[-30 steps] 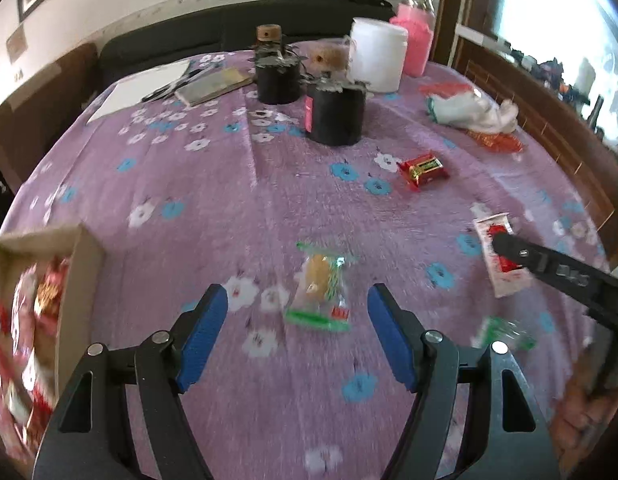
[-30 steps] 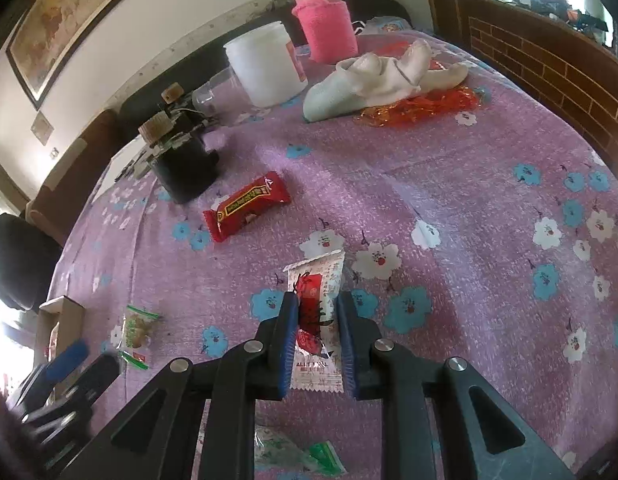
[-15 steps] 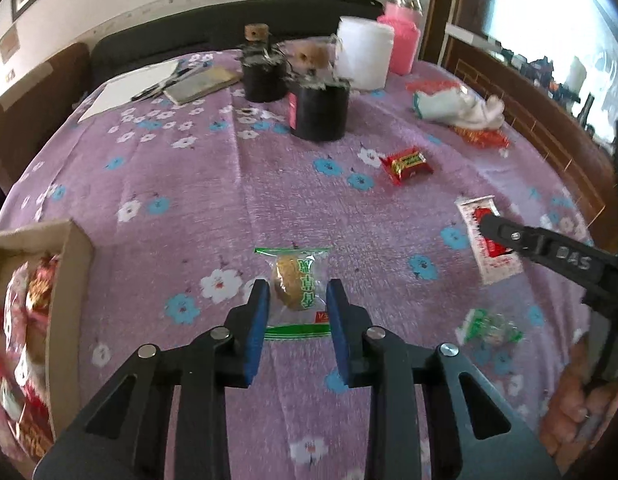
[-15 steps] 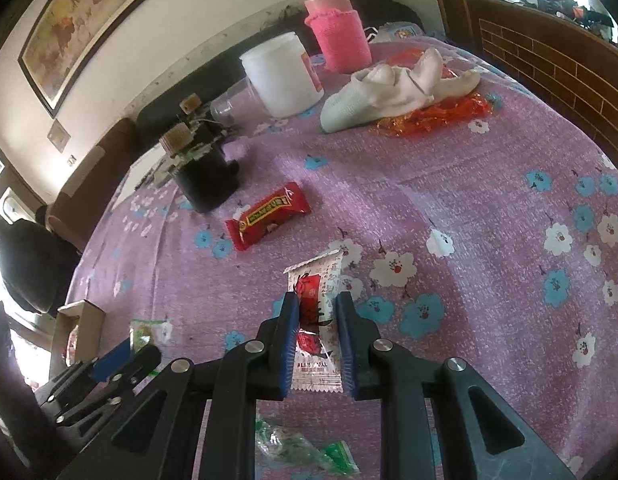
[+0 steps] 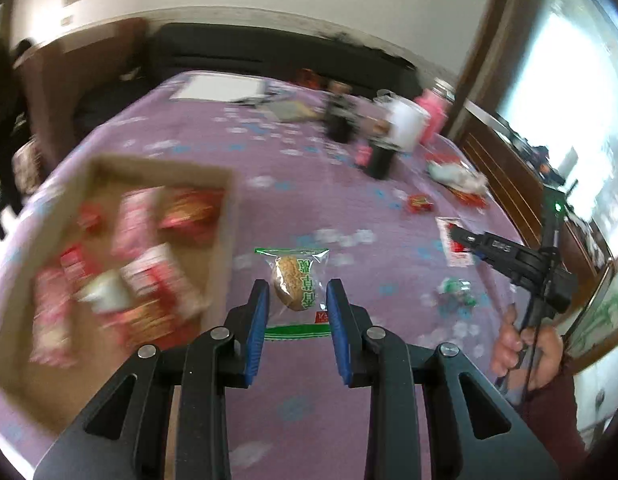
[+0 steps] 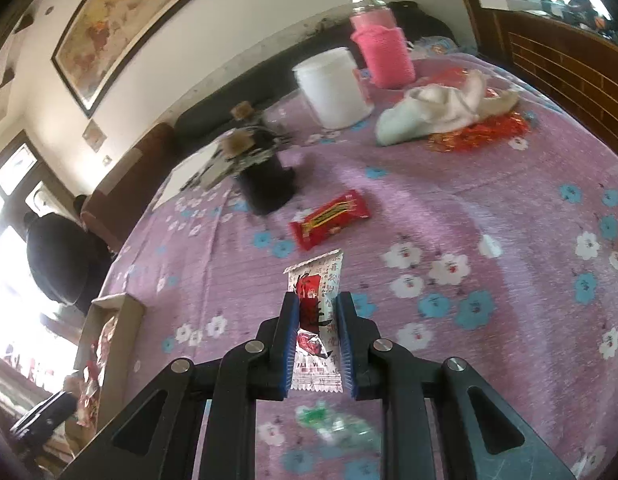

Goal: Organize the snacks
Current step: 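Grasp the clear green-wrapped candy with the left tool while the right tool holds the white-red packet, then carry both snacks over the cardboard tray and open both tools, then grasp the small red candy packet with the right tool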

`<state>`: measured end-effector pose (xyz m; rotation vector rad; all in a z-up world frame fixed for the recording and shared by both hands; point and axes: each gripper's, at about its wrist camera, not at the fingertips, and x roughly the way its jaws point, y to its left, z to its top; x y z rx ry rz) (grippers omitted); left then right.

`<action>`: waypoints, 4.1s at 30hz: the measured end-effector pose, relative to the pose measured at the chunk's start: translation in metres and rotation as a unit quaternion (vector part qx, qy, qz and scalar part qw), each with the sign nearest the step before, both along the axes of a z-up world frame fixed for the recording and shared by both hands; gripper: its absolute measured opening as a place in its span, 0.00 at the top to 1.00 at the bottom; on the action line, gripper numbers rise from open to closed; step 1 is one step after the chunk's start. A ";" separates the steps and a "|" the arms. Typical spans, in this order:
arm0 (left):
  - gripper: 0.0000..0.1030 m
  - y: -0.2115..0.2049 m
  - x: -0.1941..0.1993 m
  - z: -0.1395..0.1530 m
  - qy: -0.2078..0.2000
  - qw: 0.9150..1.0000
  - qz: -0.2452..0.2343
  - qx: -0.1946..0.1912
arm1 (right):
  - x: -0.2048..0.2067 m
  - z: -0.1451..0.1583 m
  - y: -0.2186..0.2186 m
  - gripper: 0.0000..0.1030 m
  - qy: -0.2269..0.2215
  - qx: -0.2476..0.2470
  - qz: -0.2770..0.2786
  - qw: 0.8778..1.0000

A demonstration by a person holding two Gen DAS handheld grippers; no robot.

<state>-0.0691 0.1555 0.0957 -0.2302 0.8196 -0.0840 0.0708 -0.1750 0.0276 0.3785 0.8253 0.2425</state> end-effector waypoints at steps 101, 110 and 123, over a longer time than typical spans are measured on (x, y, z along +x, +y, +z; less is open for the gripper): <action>0.25 -0.031 -0.043 -0.043 0.056 0.993 -0.100 -0.030 | 0.126 -0.018 0.030 0.47 0.104 -0.094 -0.107 0.984; 0.25 -0.038 -0.037 -0.046 0.068 0.991 -0.106 -0.046 | 0.074 -0.009 0.051 0.83 0.086 -0.142 -0.035 0.986; 0.25 -0.103 0.009 -0.042 0.067 0.988 -0.137 -0.022 | -0.042 -0.019 -0.025 0.78 0.073 -0.058 -0.038 0.995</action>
